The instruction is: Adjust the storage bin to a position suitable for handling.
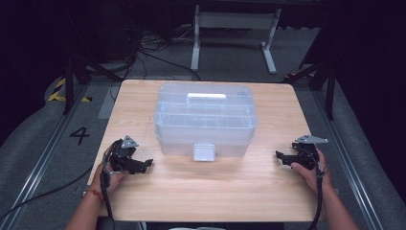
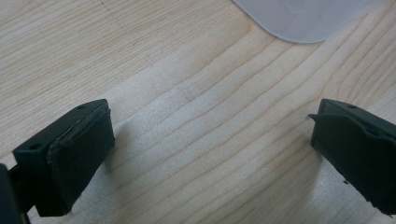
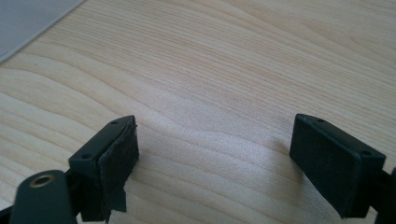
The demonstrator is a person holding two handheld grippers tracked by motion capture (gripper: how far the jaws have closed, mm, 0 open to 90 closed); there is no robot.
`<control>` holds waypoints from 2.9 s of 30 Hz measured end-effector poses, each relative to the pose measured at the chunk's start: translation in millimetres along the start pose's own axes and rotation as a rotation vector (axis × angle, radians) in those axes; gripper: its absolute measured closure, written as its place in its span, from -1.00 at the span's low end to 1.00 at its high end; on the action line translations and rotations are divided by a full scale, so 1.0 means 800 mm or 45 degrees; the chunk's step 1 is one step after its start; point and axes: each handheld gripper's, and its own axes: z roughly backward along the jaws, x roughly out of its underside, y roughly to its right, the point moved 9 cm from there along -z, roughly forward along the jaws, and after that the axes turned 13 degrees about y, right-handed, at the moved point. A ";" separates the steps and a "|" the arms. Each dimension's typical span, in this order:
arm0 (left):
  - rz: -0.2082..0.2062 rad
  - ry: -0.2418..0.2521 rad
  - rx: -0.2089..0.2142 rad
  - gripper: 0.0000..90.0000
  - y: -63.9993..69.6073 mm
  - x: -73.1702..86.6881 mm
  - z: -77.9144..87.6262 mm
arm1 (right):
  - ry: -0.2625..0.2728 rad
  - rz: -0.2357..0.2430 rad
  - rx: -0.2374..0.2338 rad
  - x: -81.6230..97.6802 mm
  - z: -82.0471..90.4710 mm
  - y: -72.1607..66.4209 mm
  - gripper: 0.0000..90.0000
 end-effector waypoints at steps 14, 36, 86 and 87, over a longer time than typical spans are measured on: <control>-0.026 -0.007 0.035 -1.00 0.000 0.005 0.007 | -0.014 0.017 -0.038 0.000 0.000 0.001 -0.67; -0.014 -0.002 0.032 -1.00 -0.001 0.005 0.006 | 0.211 0.084 -0.131 -0.087 0.049 -0.034 -0.39; -0.019 0.001 0.030 -1.00 -0.002 0.005 0.006 | 0.397 0.225 -0.306 -0.245 0.058 -0.109 -0.29; -0.019 0.001 0.030 -1.00 -0.002 0.005 0.006 | 0.398 0.232 -0.309 -0.247 0.056 -0.111 -0.29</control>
